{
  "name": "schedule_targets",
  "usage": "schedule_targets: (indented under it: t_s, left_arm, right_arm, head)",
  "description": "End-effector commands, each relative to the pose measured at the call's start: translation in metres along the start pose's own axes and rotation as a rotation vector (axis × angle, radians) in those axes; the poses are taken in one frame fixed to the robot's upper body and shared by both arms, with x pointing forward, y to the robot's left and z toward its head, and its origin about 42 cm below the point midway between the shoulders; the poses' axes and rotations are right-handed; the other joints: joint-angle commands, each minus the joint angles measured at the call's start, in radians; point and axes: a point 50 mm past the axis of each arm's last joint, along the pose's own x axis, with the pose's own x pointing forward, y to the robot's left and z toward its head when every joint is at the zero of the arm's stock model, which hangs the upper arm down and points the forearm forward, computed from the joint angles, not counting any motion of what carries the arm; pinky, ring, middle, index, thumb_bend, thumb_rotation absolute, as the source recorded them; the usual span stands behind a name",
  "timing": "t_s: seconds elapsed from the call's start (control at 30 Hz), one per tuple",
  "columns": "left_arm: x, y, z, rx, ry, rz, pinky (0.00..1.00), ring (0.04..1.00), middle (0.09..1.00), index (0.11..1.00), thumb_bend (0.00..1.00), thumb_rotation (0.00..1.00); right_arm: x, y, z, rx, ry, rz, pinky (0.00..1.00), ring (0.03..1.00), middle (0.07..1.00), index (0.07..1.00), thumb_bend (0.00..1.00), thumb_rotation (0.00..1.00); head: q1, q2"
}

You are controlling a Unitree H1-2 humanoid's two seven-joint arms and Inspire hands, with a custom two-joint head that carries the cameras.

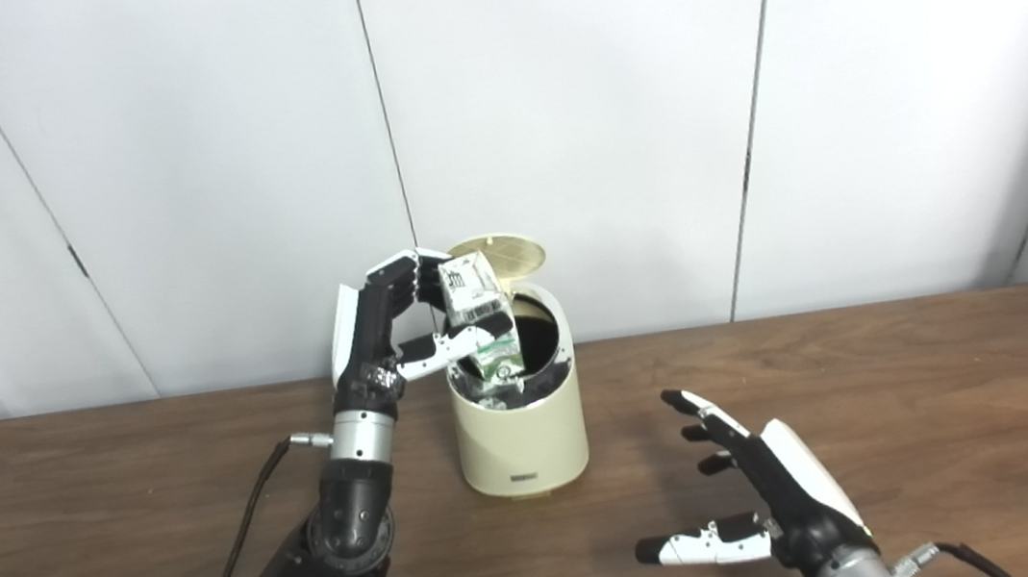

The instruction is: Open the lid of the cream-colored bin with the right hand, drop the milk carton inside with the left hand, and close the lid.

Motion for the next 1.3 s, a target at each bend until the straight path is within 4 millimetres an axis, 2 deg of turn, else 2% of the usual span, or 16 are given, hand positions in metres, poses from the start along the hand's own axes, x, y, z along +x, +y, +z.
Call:
schedule_targets:
  t_s: [0.0, 0.1, 0.13, 0.17, 0.2, 0.3, 0.47, 0.77, 1.1, 1.27]
  left_arm:
    - [0.026, 0.002, 0.021, 0.007, -0.106, 0.007, 0.49, 0.457, 0.487, 0.504, 0.50, 0.00]
    - [0.024, 0.002, 0.019, 0.041, -0.114, -0.018, 0.51, 0.460, 0.497, 0.502, 0.51, 0.00]
    - [0.023, 0.003, 0.018, 0.058, -0.121, -0.022, 0.52, 0.529, 0.564, 0.499, 0.51, 0.03]
    - [0.023, 0.003, 0.018, 0.072, -0.126, -0.024, 0.55, 0.592, 0.626, 0.595, 0.74, 0.04]
    - [0.022, 0.004, 0.017, 0.089, -0.134, -0.023, 0.57, 0.632, 0.663, 0.640, 0.82, 0.06]
    - [0.022, 0.006, 0.017, 0.114, -0.150, -0.021, 0.62, 0.706, 0.741, 0.724, 0.90, 0.15]
    - [0.023, 0.010, 0.018, 0.112, -0.157, -0.028, 0.66, 0.736, 0.786, 0.795, 0.94, 0.20]
    - [0.021, 0.012, 0.020, 0.119, -0.172, -0.020, 0.67, 0.735, 0.790, 0.803, 0.94, 0.23]
    - [0.018, 0.014, 0.025, 0.112, -0.200, 0.006, 0.64, 0.715, 0.770, 0.780, 0.92, 0.22]
    - [0.016, 0.014, 0.025, 0.109, -0.205, 0.017, 0.63, 0.709, 0.763, 0.772, 0.88, 0.15]
  right_arm:
    - [0.001, -0.012, 0.014, -0.013, -0.060, -0.037, 0.72, 0.859, 0.926, 0.913, 0.80, 0.29]
    - [0.002, -0.013, 0.013, -0.013, -0.061, -0.035, 0.72, 0.858, 0.927, 0.913, 0.81, 0.30]
    - [0.002, -0.014, 0.013, -0.011, -0.062, -0.034, 0.72, 0.858, 0.928, 0.913, 0.81, 0.30]
    - [0.002, -0.014, 0.012, -0.010, -0.063, -0.034, 0.72, 0.859, 0.928, 0.912, 0.81, 0.30]
    - [0.003, -0.015, 0.012, -0.009, -0.062, -0.034, 0.72, 0.861, 0.928, 0.912, 0.81, 0.30]
    - [0.004, -0.015, 0.010, -0.008, -0.064, -0.034, 0.73, 0.866, 0.927, 0.910, 0.81, 0.30]
    - [0.006, -0.015, 0.013, -0.002, -0.066, -0.028, 0.73, 0.869, 0.934, 0.914, 0.82, 0.31]
    - [0.009, -0.015, 0.013, -0.012, -0.071, -0.025, 0.71, 0.854, 0.927, 0.911, 0.81, 0.27]
    - [0.008, -0.014, 0.014, 0.001, -0.078, -0.015, 0.70, 0.854, 0.927, 0.912, 0.80, 0.24]
    - [0.007, -0.014, 0.015, 0.006, -0.076, -0.013, 0.71, 0.851, 0.925, 0.910, 0.80, 0.22]
  head:
    - [0.001, 0.002]
    - [0.004, 0.002]
    - [0.007, 0.002]
    - [0.008, 0.002]
    - [0.009, 0.002]
    - [0.014, 0.002]
    - [0.017, 0.003]
    - [0.024, 0.002]
    - [0.032, 0.004]
    - [0.032, 0.005]
